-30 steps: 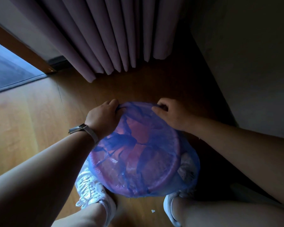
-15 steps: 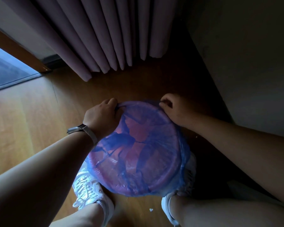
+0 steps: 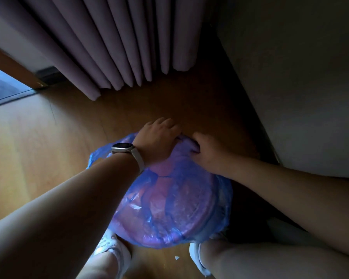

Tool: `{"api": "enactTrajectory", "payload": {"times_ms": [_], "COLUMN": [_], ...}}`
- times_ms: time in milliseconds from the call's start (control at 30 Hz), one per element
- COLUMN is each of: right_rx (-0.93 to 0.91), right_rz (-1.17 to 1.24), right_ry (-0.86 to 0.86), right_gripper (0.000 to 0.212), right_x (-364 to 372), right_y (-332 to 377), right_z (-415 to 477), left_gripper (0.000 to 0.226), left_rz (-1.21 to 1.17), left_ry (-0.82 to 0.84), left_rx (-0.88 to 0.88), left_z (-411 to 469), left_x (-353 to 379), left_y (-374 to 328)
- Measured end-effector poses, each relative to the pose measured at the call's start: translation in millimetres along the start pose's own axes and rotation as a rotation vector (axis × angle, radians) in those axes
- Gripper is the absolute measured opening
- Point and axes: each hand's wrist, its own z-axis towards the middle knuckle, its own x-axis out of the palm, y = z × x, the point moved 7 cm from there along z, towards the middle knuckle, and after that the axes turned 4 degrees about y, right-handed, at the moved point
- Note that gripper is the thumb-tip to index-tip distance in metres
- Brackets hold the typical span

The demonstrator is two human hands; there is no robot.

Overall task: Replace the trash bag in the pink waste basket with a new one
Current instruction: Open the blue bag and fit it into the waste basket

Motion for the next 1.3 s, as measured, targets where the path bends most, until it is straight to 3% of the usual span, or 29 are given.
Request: {"api": "enactTrajectory", "payload": {"times_ms": [200,300,400,567,700,767,933,1033,1167,1300], "right_rx": [0.071,0.021,-0.036,0.027,0.029,0.049,0.074,-0.055,-0.160,-0.299], "right_rz": [0.131,0.166,0.200,0.176,0.075,0.042,-0.024,-0.135,-0.059,-0.499], "right_ry": [0.103,0.036,-0.019,-0.016,-0.039,-0.020,-0.032,-0.132,-0.048,-0.208], "right_gripper": [0.027,0.021,0.035,0.010,0.012,0.013,0.011,0.017,0.024,0.036], "right_x": [0,-12,-29,-35,-36,-30,-23,-35,-33,-37], "right_y": [2,9,18,19,14,6,-4,12,30,43], "right_z": [18,21,16,10,11,17,18,11,12,6], "left_gripper": [0.030,0.037,0.045,0.045,0.039,0.039,0.034,0.026,0.029,0.033], "left_rz": [-0.088,-0.110,-0.108,0.005,-0.023,-0.043,-0.079,-0.089,-0.164,-0.205], "left_ry": [-0.013,-0.038,-0.046,-0.120,-0.159,-0.125,-0.067,-0.070,-0.068,-0.059], "left_rx": [-0.152,-0.317,-0.425,-0.362,-0.088,-0.036,-0.091,-0.144,-0.250,-0.354], "left_z": [-15,-28,-42,-38,-18,-11,-9,-13,-20,-28], "left_x": [-5,-10,-11,-23,-32,-27,-13,-10,-11,-6], "left_y": [28,60,82,67,24,13,17,27,45,58]}}
